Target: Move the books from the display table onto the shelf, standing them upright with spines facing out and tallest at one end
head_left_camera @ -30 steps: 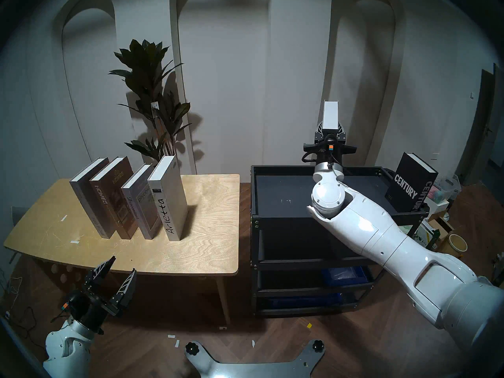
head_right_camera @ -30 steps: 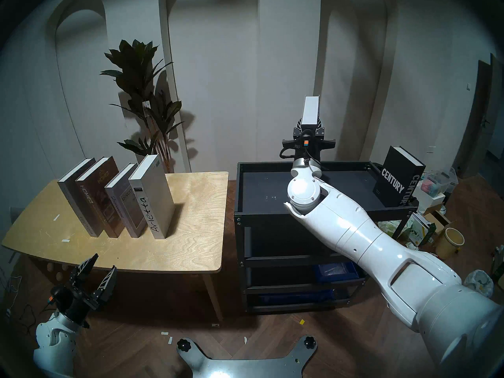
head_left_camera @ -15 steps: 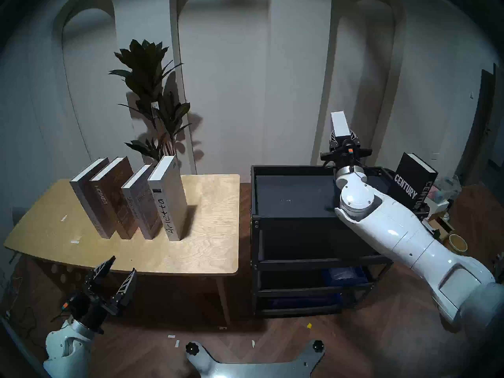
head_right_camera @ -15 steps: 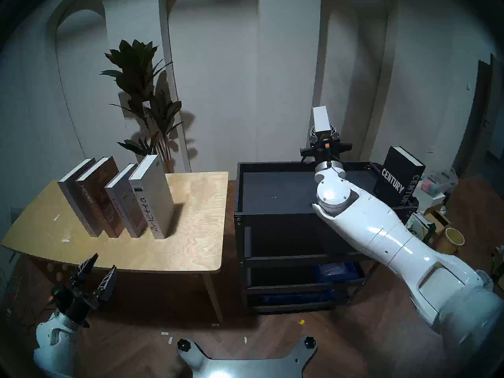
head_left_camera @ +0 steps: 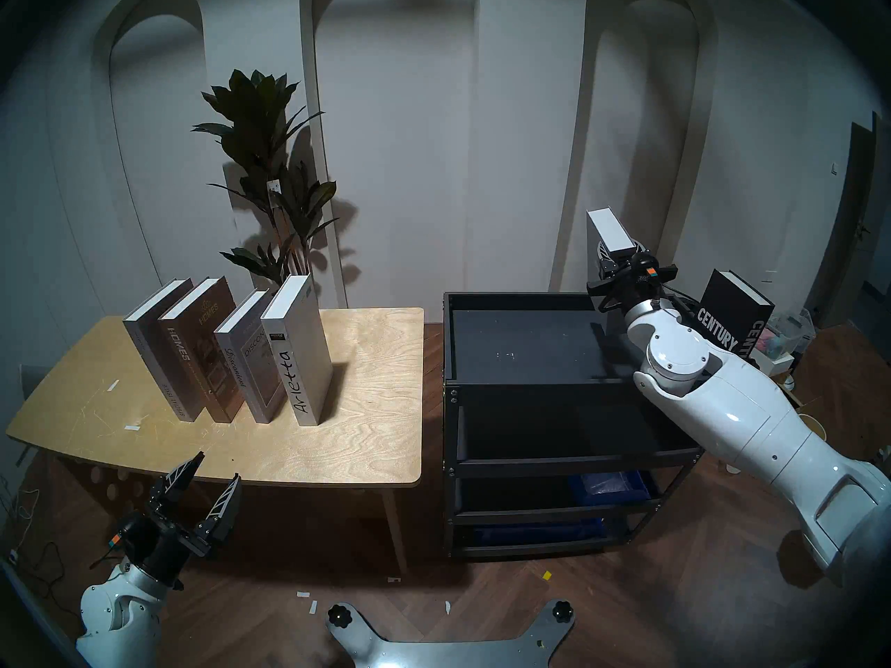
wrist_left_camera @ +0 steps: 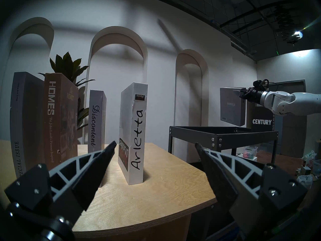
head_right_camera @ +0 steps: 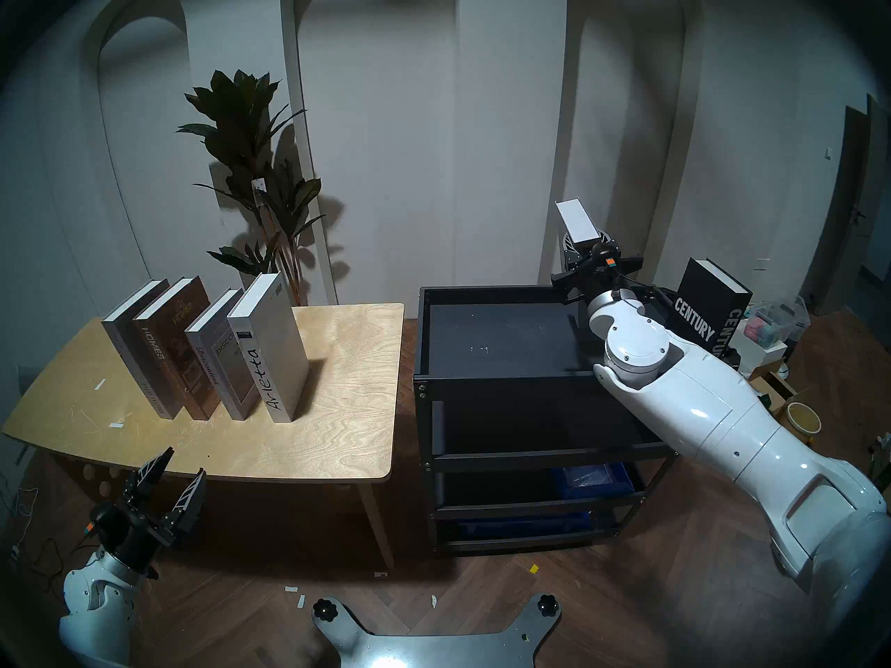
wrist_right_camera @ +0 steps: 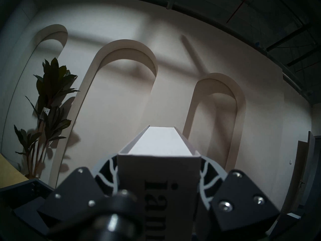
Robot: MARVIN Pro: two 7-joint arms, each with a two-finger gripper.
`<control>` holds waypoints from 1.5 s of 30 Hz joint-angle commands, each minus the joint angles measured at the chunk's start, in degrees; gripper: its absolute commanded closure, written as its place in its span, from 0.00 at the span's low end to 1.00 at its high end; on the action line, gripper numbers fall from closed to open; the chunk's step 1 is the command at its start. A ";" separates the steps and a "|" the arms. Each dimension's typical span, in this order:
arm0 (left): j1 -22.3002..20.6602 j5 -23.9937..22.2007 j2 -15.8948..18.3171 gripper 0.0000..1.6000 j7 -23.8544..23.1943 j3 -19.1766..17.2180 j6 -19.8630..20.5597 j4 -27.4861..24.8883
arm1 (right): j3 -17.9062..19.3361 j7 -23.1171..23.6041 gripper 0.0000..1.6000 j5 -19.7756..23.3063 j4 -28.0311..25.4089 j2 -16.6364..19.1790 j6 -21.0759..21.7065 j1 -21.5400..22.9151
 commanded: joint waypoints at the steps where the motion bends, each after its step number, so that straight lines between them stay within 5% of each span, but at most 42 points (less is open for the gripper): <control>1: -0.02 -0.04 0.03 0.00 -0.17 -0.02 -0.14 -0.71 | 3.63 4.13 1.00 4.13 -4.18 6.52 -0.41 -3.20; 28: 0.09 -0.08 -0.05 0.00 -0.37 -0.11 -0.16 -0.93 | 20.96 17.21 1.00 21.76 -7.76 22.79 -1.27 -20.26; 36: 0.35 -0.06 -0.16 0.00 -0.29 -0.22 -0.10 -1.33 | 20.39 16.91 1.00 25.63 -7.11 28.08 -7.59 -27.41; 45: 0.54 0.00 -0.19 0.00 -0.10 -0.26 -0.03 -1.58 | 22.42 8.76 1.00 20.45 -7.47 25.23 -14.93 -31.25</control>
